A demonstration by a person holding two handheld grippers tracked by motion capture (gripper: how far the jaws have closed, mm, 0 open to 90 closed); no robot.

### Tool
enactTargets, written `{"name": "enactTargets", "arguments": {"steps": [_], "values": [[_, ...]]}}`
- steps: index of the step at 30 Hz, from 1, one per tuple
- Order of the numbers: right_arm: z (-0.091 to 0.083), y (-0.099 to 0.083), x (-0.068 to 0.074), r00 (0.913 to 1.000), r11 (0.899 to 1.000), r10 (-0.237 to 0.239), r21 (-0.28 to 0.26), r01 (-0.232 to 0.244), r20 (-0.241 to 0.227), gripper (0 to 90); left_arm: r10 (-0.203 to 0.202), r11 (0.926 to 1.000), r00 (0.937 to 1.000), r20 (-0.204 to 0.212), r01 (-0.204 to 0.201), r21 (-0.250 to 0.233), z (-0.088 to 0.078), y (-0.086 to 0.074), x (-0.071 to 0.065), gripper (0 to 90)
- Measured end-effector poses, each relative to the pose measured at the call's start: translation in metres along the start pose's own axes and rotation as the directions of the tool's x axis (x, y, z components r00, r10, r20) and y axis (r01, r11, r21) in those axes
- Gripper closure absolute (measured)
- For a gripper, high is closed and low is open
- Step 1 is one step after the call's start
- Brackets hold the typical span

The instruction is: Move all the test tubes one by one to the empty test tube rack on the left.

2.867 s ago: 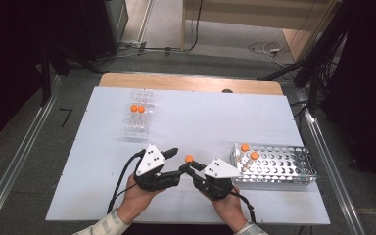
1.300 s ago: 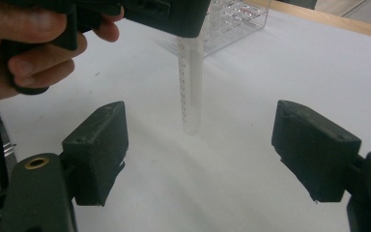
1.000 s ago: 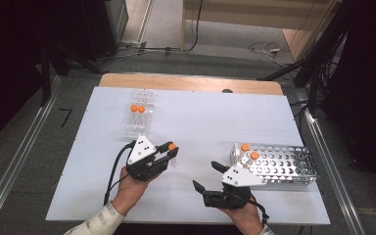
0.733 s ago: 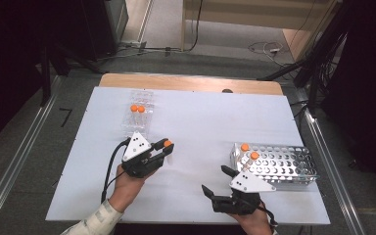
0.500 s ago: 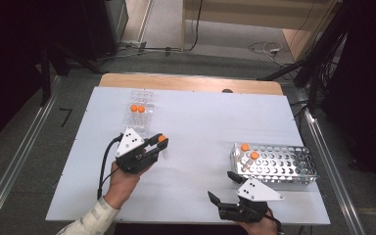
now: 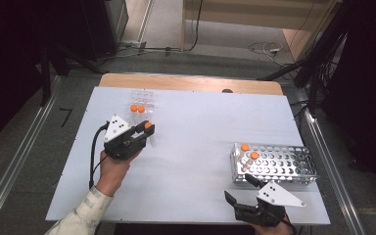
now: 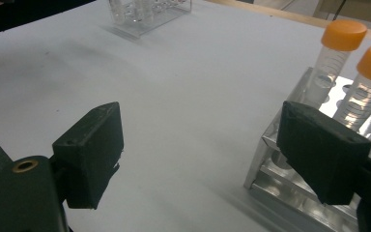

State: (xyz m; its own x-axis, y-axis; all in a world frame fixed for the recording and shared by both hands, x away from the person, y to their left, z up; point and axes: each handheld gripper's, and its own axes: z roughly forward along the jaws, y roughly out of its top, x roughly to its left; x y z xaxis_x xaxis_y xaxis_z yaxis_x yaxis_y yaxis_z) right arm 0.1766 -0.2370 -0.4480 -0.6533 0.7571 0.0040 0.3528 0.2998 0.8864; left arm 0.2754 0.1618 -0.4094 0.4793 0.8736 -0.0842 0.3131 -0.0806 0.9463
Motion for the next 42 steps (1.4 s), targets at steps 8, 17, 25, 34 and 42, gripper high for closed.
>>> {"name": "enactTargets", "arguments": {"steps": [8, 17, 25, 34, 42], "values": [[-0.002, 0.000, -0.004, 0.9999, 1.000, 0.013, -0.007, -0.013, 0.008, 15.4, -0.026, 0.9997, 0.9972, -0.070, 0.025, -0.005, 0.004, 0.013, 0.017, 70.5], [-0.002, -0.001, -0.004, 0.9997, 1.000, 0.022, -0.002, -0.022, 0.005, 15.5, -0.032, 0.9995, 0.9905, -0.133, 0.031, -0.008, 0.013, 0.025, 0.030, 70.5], [-0.002, -0.002, -0.004, 0.9997, 1.000, 0.023, -0.002, -0.023, 0.002, 15.5, -0.042, 0.9990, 0.9856, -0.164, 0.039, -0.022, 0.018, 0.030, 0.036, 70.5], [-0.002, -0.002, -0.004, 0.9997, 1.000, 0.025, -0.002, -0.025, -0.002, 15.6, -0.034, 0.9994, 0.9797, -0.198, 0.035, 0.001, 0.029, 0.028, 0.039, 70.5], [-0.002, -0.002, -0.004, 0.9997, 1.000, 0.024, -0.006, -0.024, -0.003, 15.6, -0.018, 0.9993, 0.9751, -0.221, 0.025, 0.029, 0.036, 0.019, 0.038, 70.4]]}}
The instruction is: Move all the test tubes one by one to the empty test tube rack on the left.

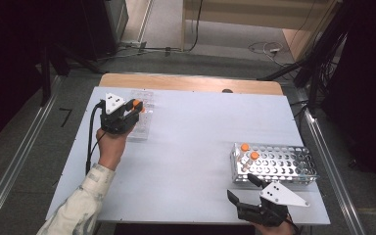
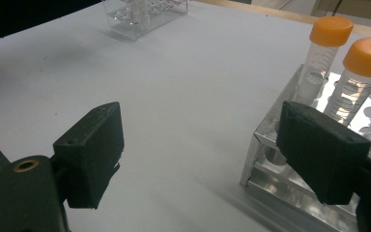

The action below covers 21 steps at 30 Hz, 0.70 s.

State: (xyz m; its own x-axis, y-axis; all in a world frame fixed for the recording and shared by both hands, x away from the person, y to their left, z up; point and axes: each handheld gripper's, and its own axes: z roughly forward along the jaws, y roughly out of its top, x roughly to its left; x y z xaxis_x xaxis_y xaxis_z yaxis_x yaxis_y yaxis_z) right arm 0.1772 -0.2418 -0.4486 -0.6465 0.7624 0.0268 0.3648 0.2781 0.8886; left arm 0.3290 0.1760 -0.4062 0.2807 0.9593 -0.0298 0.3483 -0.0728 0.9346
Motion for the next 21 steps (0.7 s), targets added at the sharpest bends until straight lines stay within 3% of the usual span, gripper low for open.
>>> {"name": "enactTargets", "arguments": {"steps": [21], "values": [[0.000, 0.000, 0.000, 1.0000, 1.000, 0.000, 0.001, 0.000, 0.001, 15.6, -0.001, 0.9982, 0.9996, -0.029, 0.003, 0.059, 0.014, -0.029, -0.005, 69.8]]}}
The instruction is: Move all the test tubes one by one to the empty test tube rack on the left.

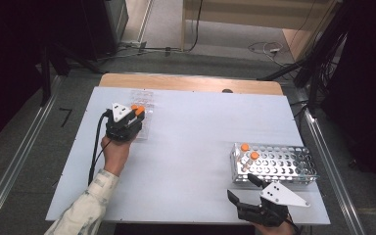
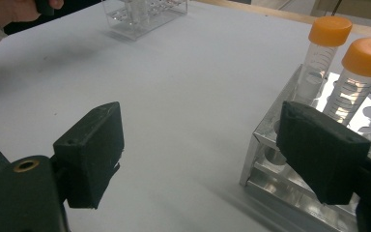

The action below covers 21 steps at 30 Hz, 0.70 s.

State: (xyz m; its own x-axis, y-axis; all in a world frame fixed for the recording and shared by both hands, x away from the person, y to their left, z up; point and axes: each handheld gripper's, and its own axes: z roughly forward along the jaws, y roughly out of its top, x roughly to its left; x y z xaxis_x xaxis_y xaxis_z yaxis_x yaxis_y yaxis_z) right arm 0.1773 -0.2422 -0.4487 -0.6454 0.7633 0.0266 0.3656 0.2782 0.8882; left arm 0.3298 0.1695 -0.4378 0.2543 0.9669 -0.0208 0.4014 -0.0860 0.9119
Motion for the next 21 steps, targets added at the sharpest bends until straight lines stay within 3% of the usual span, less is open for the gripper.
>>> {"name": "enactTargets", "arguments": {"steps": [6, 13, 18, 21], "values": [[0.001, 0.000, 0.000, 1.0000, 1.000, 0.000, 0.001, 0.000, 0.000, 15.6, -0.002, 1.0000, 1.0000, 0.004, 0.002, 0.002, 0.000, -0.001, 0.000, 68.4], [0.000, 0.000, 0.000, 1.0000, 1.000, 0.000, -0.001, 0.000, 0.001, 15.6, -0.014, 0.9999, 0.9996, 0.025, 0.015, -0.007, -0.004, 0.000, 0.000, 58.3], [0.000, 0.000, -0.001, 1.0000, 1.000, 0.004, -0.003, -0.004, 0.004, 15.6, -0.005, 1.0000, 0.9994, 0.034, 0.006, -0.006, -0.012, 0.001, -0.004, 43.6], [-0.001, 0.000, -0.001, 0.9999, 1.000, 0.007, -0.005, -0.007, 0.007, 15.6, -0.019, 0.9997, 0.9990, 0.039, 0.020, -0.011, -0.017, -0.001, -0.006, 36.8]]}}
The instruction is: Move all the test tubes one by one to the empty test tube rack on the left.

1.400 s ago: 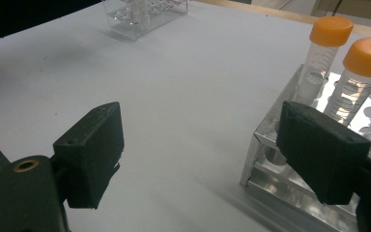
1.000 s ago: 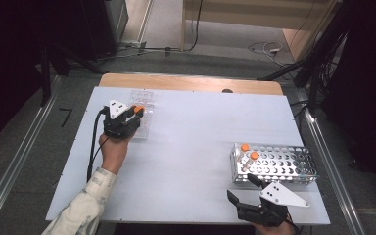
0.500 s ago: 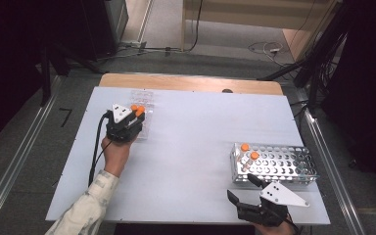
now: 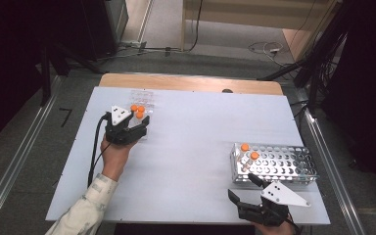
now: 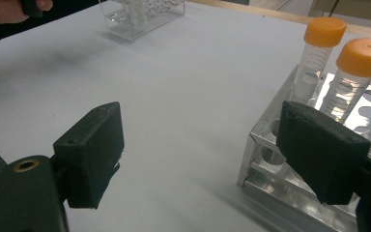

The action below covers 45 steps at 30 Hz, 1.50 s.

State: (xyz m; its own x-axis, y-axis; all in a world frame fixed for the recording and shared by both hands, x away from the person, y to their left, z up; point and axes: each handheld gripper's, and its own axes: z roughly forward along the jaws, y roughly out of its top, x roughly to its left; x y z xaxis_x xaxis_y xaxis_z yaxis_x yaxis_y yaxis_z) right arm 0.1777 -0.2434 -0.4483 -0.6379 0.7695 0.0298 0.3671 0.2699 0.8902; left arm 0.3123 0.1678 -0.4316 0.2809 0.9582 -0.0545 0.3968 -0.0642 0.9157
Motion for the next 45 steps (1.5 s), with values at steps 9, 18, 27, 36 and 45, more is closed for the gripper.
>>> {"name": "enactTargets", "arguments": {"steps": [9, 18, 27, 36, 45], "values": [[-0.001, 0.000, -0.005, 0.9996, 1.000, 0.015, -0.009, -0.015, 0.024, 15.7, -0.015, 0.9996, 0.9997, 0.019, 0.014, 0.025, -0.016, -0.016, -0.002, 23.5], [0.003, -0.002, -0.023, 0.9914, 0.998, 0.052, -0.039, -0.048, 0.120, 16.8, -0.039, 0.9992, 0.9992, 0.002, 0.039, 0.005, -0.033, -0.033, 0.000, 17.9], [0.022, -0.002, -0.043, 0.9774, 0.996, 0.078, -0.064, -0.067, 0.196, 22.0, -0.036, 0.9994, 0.9993, 0.013, 0.036, 0.002, -0.045, -0.044, -0.004, 17.7], [0.034, -0.004, -0.051, 0.9694, 0.995, 0.091, -0.070, -0.077, 0.228, 50.1, -0.035, 0.9993, 0.9993, 0.012, 0.035, -0.013, -0.049, -0.049, -0.008, 17.7], [0.039, -0.007, -0.054, 0.9671, 0.996, 0.073, -0.061, -0.059, 0.244, 65.8, -0.041, 0.9991, 0.9991, 0.015, 0.041, -0.013, -0.050, -0.050, -0.007, 17.8]]}}
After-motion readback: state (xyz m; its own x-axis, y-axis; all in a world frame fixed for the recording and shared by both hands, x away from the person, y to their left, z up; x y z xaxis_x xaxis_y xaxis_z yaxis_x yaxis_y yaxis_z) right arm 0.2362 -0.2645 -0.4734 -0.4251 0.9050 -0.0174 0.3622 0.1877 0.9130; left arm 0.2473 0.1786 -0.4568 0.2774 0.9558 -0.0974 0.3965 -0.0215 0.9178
